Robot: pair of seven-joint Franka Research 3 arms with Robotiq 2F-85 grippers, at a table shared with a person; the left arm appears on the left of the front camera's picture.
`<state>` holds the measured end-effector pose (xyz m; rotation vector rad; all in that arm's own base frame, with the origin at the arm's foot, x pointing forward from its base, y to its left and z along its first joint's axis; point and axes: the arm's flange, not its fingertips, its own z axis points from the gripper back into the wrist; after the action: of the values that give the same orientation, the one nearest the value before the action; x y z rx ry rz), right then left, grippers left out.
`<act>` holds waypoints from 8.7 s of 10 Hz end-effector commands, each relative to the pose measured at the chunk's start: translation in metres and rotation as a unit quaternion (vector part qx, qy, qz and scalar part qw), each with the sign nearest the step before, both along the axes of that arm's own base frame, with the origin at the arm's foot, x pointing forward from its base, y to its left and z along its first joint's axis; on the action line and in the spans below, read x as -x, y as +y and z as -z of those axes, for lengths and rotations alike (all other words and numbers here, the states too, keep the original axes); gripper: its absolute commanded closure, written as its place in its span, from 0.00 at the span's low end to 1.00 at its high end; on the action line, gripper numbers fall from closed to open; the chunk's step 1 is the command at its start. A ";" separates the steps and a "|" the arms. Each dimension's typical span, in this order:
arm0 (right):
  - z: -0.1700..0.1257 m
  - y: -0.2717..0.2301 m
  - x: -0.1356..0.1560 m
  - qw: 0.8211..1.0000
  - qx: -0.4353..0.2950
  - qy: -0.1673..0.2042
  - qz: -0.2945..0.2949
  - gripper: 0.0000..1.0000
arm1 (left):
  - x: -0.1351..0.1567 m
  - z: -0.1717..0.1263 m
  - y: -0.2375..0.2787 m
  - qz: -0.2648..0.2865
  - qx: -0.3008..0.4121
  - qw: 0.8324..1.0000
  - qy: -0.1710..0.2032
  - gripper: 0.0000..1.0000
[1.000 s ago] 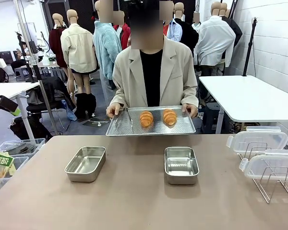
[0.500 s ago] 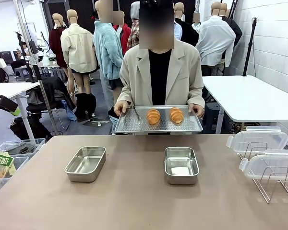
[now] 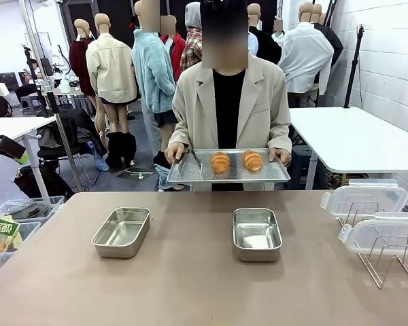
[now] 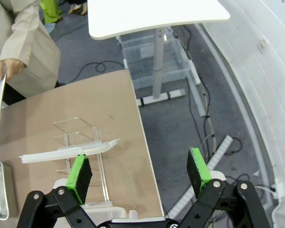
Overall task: Place the bread in airtight containers.
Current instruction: Lift both Airtight Container, then once an object is inside an Airtight Container , place the container in the center of the table.
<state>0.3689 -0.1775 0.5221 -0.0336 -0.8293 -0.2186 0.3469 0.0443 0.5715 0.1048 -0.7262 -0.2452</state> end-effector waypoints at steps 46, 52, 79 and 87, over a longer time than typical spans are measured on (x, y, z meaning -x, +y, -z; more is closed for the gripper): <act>0.208 0.377 -0.162 0.923 -0.040 0.358 -0.133 0.91 | -0.184 0.261 -0.123 -0.048 0.083 0.949 0.300 0.92; 0.210 0.383 -0.169 0.925 -0.035 0.365 -0.101 1.00 | -0.181 0.257 -0.123 -0.027 0.086 0.948 0.307 1.00; 0.095 0.377 -0.162 0.925 -0.045 0.367 -0.091 1.00 | -0.158 0.121 -0.185 -0.052 0.067 0.971 0.225 1.00; 0.095 0.377 -0.162 0.925 -0.045 0.367 -0.091 1.00 | -0.158 0.121 -0.185 -0.052 0.067 0.971 0.225 1.00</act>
<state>0.5336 0.2008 0.4261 0.0436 -0.0544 -0.0550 0.5050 -0.1410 0.4473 -0.0525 -0.2757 -0.1039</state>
